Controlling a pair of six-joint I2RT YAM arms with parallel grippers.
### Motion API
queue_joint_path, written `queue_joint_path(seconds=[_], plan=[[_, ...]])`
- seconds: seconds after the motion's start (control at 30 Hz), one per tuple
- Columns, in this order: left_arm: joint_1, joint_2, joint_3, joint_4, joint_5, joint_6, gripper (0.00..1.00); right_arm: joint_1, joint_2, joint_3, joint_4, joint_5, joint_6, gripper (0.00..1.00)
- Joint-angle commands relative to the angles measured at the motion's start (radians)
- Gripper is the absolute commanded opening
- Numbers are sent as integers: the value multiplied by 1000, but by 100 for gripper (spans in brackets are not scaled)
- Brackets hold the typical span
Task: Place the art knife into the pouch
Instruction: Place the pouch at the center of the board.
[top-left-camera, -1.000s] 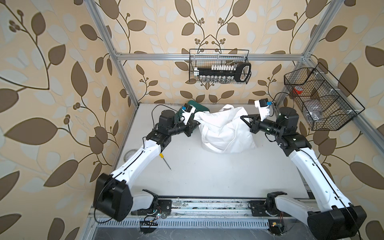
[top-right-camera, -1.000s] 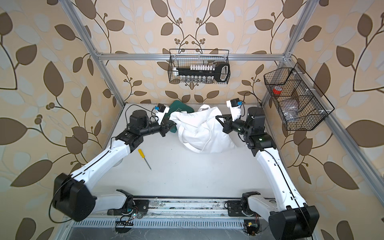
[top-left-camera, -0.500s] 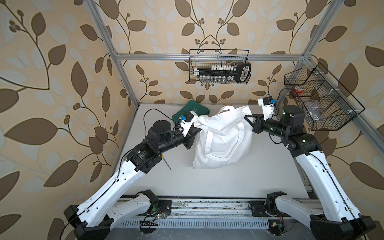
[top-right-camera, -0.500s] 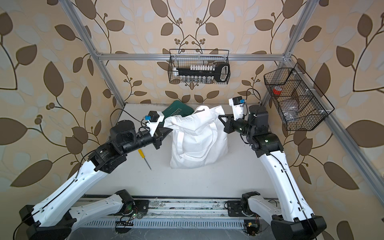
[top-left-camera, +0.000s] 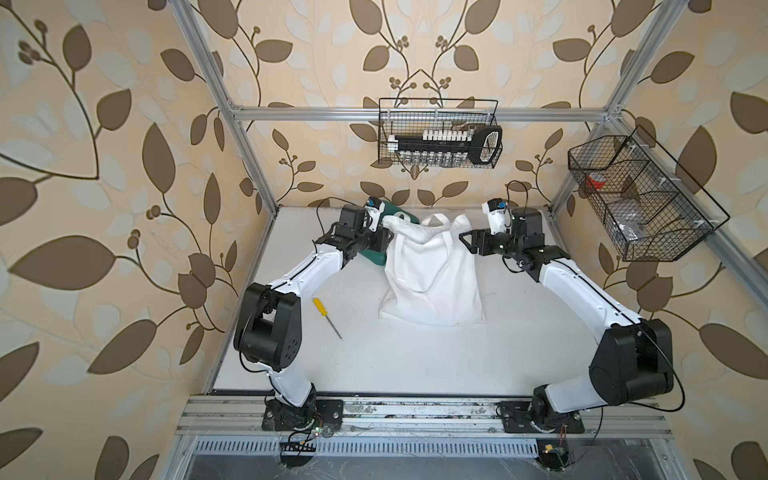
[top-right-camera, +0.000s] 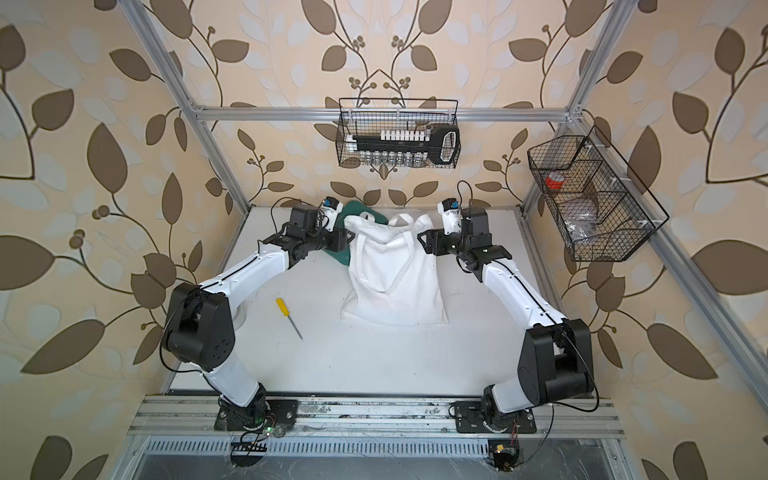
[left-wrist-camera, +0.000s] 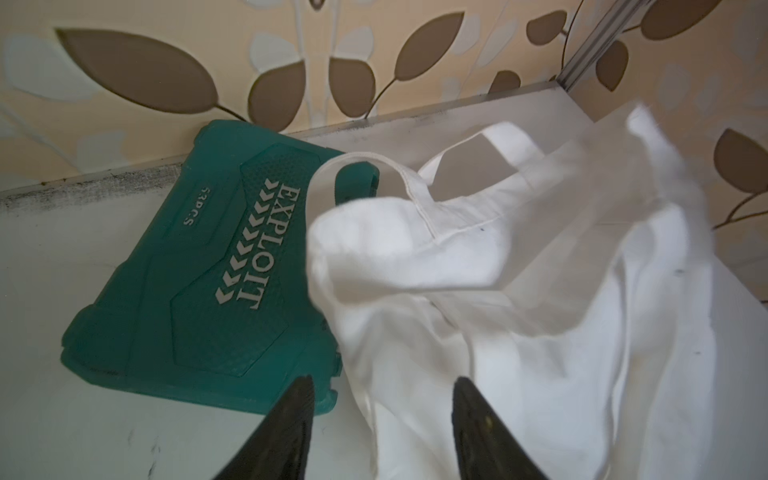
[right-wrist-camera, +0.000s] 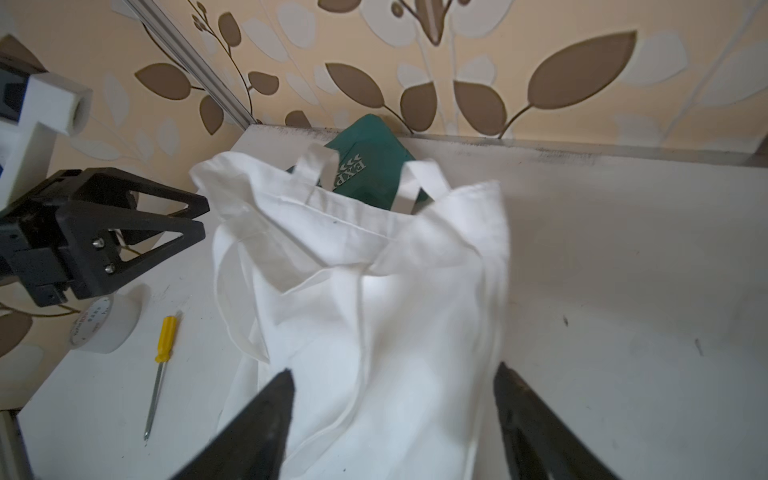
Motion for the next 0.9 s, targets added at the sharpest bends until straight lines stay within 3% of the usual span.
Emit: queue_joint_path(seconds=[0.0,0.1,0.33,0.53,0.63,0.83,0.87], plan=[[-1,-111,3,93,-91,-30,81,4,-98,-19,-1,120,-59,100],[44,-183,-14,9,-164,-43,92,-16,-171,-73,-66,208,-68,100],[173,-290,-237,-48,-358,-52,92,-146,-264,-261,27,218,-19,100],[204,-307,-452,149,-429,39,93,-173,-207,-352,141,215,3,100],[238,-200,-469,143,-462,3,92,-186,-177,-380,169,220,3,100],[245,-155,-691,437,-493,0,94,-202,-121,-471,286,288,-20,100],[249,-156,-683,418,-494,-24,95,-213,-106,-484,313,299,-24,100]])
